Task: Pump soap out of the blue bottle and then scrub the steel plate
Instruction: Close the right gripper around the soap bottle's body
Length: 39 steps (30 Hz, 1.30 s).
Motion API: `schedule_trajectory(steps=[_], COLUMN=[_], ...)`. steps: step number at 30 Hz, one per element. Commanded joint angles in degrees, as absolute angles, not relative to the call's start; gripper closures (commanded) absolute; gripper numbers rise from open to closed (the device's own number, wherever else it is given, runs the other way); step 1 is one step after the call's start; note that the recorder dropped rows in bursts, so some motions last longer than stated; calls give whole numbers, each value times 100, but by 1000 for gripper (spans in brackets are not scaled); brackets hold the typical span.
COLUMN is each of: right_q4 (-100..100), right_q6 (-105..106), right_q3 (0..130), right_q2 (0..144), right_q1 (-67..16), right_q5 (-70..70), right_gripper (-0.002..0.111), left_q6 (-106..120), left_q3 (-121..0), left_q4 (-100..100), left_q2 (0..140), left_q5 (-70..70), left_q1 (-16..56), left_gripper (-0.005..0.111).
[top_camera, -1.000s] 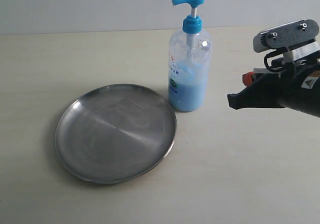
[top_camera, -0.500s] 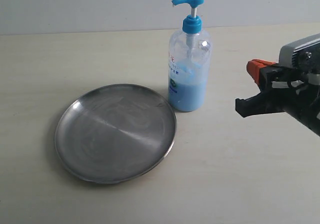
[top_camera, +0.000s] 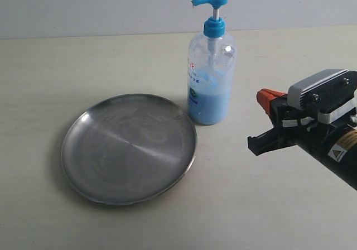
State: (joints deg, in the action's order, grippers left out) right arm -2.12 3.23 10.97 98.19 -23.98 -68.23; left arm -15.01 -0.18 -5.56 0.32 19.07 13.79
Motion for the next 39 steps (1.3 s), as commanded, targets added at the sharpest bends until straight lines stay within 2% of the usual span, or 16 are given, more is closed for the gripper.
schedule_trajectory(steps=[1, 5, 8, 11, 17, 20, 23, 34, 39], right_q4=[-243, -191, -201, -202, -255, -255, -404, -753, -753], right_q6=[295, 295, 295, 295, 295, 295, 295, -47, -380], right_q3=[1132, 1315, 1491, 1599, 1646, 1694, 1856, 2397, 2720], right_q2=[10198, 10381, 10473, 10495, 10495, 10495, 10495, 10495, 10495], right_q1=[-2398, -2398, -2398, -2398, -2398, -2398, -2398, -2398, -2398], right_q5=[-6996, -6996, -6996, -6996, -6996, -6996, -6996, -6528, -5797], right_gripper=[108, 108, 99, 82, 33, 20, 16, 15, 3], left_q6=[-1497, -1497, -1497, -1497, -1497, -1497, -1497, -1497, -1497], left_q3=[0, 0, 0, 0, 0, 0, 0, 0, 0], left_q4=[-563, -563, -563, -563, -563, -563, -563, -563, -563], left_q2=[0, 0, 0, 0, 0, 0, 0, 0, 0], left_q5=[1866, 1866, 1866, 1866, 1866, 1866, 1866, 1866, 1866], left_q1=[1370, 1370, 1370, 1370, 1370, 1370, 1370, 1370, 1370], left_gripper=[107, 107, 107, 107, 107, 107, 107, 107, 107])
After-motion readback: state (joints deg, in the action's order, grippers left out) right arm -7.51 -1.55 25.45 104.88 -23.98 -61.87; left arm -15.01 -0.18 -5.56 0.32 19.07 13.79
